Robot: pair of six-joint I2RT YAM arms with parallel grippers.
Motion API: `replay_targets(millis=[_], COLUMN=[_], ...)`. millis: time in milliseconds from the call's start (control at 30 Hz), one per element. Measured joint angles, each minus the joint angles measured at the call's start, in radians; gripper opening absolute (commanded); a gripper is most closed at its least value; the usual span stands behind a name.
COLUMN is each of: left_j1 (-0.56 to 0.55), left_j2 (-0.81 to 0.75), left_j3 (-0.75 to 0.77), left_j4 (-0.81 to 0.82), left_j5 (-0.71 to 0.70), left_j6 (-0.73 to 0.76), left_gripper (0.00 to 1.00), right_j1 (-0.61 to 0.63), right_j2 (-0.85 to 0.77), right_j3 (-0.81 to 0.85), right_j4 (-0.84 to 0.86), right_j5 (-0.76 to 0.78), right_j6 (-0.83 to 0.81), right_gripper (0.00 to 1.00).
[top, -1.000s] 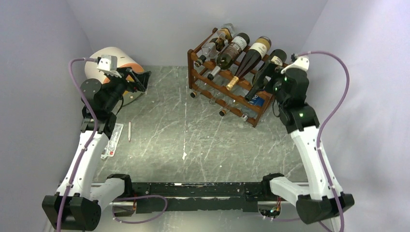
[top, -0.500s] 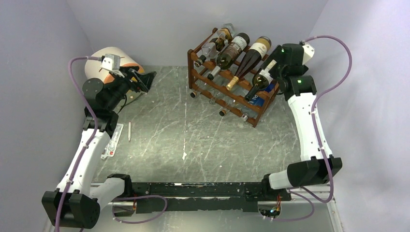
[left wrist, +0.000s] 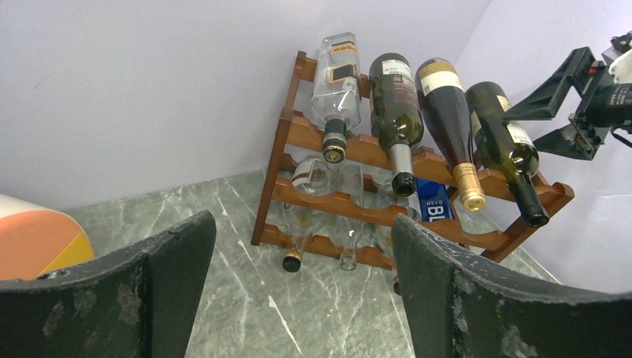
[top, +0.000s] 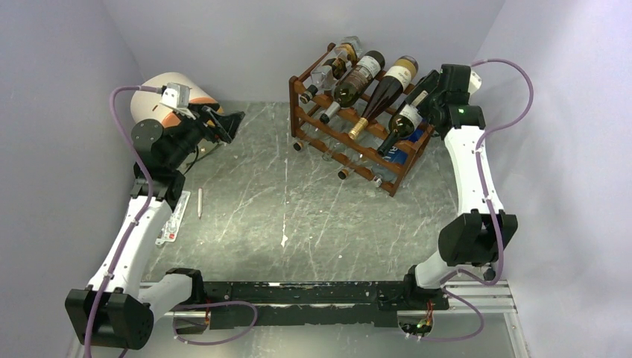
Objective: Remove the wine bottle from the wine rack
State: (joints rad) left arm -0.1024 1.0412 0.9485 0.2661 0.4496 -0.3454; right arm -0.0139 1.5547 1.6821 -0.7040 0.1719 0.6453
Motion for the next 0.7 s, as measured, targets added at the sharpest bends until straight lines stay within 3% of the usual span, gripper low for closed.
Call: replay_targets(millis=[700], left_j1=[-0.025], left_j2=[0.026], left_j3=[0.0], left_j4=[-0.002], left_j5=[0.0], left_j6=[0.009], left_gripper=[0.89], right_j1=[-0.034], right_j2=[0.068], right_j3=[-0.058], right_j4=[0.097], right_j5=[-0.161], right_j6=[0.111], right_gripper=[0.86])
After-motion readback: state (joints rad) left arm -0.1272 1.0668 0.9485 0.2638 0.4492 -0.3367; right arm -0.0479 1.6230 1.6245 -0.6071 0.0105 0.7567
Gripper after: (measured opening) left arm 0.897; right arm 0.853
